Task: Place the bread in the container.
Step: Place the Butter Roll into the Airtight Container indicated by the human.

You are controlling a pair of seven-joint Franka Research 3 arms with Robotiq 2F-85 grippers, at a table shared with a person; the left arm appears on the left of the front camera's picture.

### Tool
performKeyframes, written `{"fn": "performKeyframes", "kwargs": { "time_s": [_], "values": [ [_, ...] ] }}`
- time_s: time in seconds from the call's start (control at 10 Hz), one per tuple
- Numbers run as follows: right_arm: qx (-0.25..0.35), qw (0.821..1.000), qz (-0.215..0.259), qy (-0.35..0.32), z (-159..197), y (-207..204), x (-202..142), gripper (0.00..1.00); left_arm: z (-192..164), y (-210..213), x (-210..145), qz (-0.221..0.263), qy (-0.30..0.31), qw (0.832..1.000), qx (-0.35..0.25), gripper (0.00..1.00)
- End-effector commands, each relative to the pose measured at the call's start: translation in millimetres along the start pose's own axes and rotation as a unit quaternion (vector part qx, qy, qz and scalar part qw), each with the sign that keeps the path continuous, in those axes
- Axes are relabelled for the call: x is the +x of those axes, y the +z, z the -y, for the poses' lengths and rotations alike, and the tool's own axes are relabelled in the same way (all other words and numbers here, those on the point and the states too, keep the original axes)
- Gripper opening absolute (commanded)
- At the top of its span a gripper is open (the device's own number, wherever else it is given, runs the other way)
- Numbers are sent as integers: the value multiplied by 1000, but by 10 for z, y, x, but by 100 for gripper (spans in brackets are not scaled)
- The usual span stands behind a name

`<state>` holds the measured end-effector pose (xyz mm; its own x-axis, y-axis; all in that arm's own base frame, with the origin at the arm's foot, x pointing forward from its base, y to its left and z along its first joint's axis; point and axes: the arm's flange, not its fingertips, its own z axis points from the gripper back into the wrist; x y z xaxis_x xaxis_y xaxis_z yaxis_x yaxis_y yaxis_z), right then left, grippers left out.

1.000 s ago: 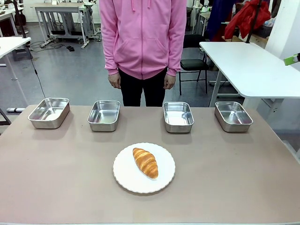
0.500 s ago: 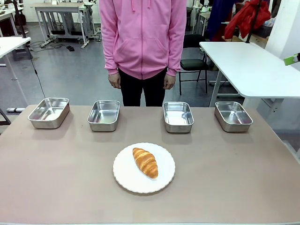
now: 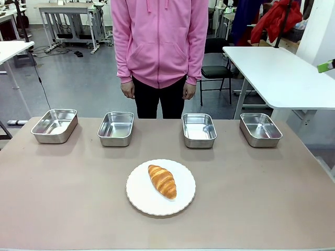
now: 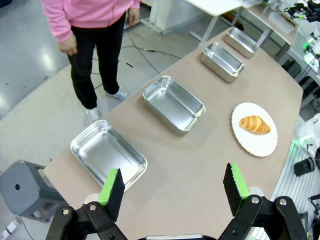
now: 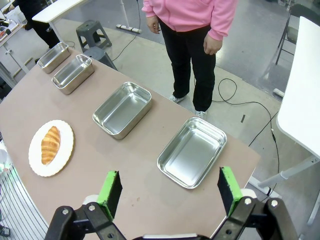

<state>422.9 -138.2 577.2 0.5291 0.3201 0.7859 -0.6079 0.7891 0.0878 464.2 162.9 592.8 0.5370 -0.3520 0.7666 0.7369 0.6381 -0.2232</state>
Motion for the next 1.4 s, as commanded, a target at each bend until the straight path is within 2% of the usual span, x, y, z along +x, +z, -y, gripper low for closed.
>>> {"fn": "performKeyframes", "kwargs": {
  "time_s": [0.0,1.3],
  "values": [
    [5,1000,11,9,24,-5,6,100,7,-1,6,4,0,1000,-2,100],
    [5,1000,11,9,24,-5,6,100,7,-1,6,4,0,1000,-2,100]
  ]
}}
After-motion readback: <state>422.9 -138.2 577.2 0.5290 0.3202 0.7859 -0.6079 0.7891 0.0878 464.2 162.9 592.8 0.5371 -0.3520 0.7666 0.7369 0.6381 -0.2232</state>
